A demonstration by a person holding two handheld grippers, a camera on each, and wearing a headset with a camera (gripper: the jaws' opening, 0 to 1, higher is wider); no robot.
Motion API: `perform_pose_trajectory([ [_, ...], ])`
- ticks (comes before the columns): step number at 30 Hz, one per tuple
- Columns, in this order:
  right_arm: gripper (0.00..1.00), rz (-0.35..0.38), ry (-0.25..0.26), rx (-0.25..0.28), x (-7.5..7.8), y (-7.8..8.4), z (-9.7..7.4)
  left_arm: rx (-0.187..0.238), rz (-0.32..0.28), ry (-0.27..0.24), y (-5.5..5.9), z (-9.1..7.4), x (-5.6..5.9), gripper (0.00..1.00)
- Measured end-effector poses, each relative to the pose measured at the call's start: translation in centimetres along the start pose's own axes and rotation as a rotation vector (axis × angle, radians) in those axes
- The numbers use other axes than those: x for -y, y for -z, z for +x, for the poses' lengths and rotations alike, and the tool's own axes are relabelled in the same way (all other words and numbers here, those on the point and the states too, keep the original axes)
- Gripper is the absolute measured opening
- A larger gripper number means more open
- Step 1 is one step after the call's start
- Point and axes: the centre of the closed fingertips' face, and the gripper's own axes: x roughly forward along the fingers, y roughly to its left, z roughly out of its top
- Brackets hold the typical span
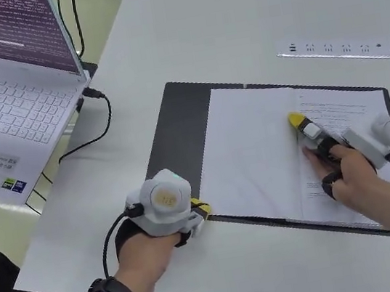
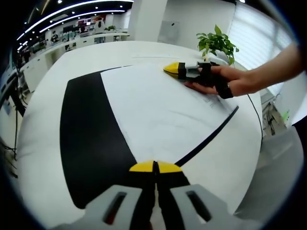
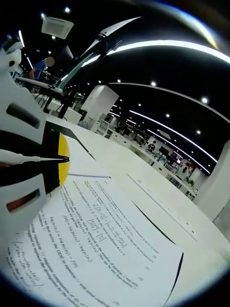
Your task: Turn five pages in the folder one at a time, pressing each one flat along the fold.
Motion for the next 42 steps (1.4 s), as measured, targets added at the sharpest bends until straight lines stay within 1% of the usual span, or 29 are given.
perform_pose_trajectory([
  [3,0.0,-0.012,-0.012,-0.003,-0.2,0.6,-0.8,0.008,0.008,0.004,0.0,-0.1,0.0,0.0],
  [4,0.0,-0.015,-0.015,-0.007,-0.3,0.8,-1.0,0.015,-0.009,0.005,0.0,-0.1,0.0,0.0],
  [7,0.0,-0.024,-0.024,-0.017,-0.2,1.3,-1.6,0.021,-0.02,0.004,0.0,0.0,-0.1,0.0],
  [10,0.0,-0.019,-0.031,-0.015,-0.1,1.7,-2.3,0.023,-0.03,-0.001,0.0,-0.1,-0.1,0.0],
  [14,0.0,-0.015,-0.037,-0.015,0.0,2.3,-3.1,0.02,-0.029,-0.006,0.0,-0.1,0.0,0.0],
  [16,0.0,-0.014,-0.038,-0.015,0.0,2.6,-3.4,0.017,-0.046,-0.005,0.0,0.0,-0.1,0.0],
  [20,0.0,-0.016,-0.044,-0.015,0.1,3.2,-4.1,0.006,-0.035,-0.005,0.0,0.0,0.0,0.0],
  [23,0.0,-0.023,-0.045,-0.022,0.1,3.5,-4.5,0.007,-0.039,-0.007,0.0,-0.1,0.0,0.0],
  [26,0.0,-0.025,-0.043,-0.025,0.7,3.7,-4.8,0.009,-0.047,-0.011,0.0,-0.2,0.1,0.0],
  [29,0.0,-0.022,-0.042,-0.023,1.0,4.0,-5.2,0.005,-0.046,-0.016,0.0,0.0,0.0,0.0],
  [30,0.0,-0.021,-0.042,-0.024,0.9,4.1,-5.4,0.004,-0.044,-0.017,0.0,-0.1,0.0,0.0],
  [31,0.0,-0.021,-0.043,-0.025,0.8,4.3,-5.7,0.003,-0.044,-0.017,0.0,-0.1,0.0,0.0],
  [33,0.0,-0.022,-0.044,-0.027,1.1,4.7,-6.1,0.004,-0.047,-0.015,0.0,-0.1,0.0,0.0],
  [37,0.0,-0.025,-0.048,-0.035,0.9,5.4,-6.8,0.006,-0.051,-0.014,0.0,-0.1,0.0,0.0],
  [39,0.0,-0.044,-0.045,-0.052,0.8,5.8,-7.2,0.006,-0.051,-0.015,0.0,0.0,0.0,0.0],
  [42,0.0,-0.05,-0.044,-0.053,0.9,6.5,-7.9,0.005,-0.049,-0.018,0.0,-0.1,0.1,0.0],
])
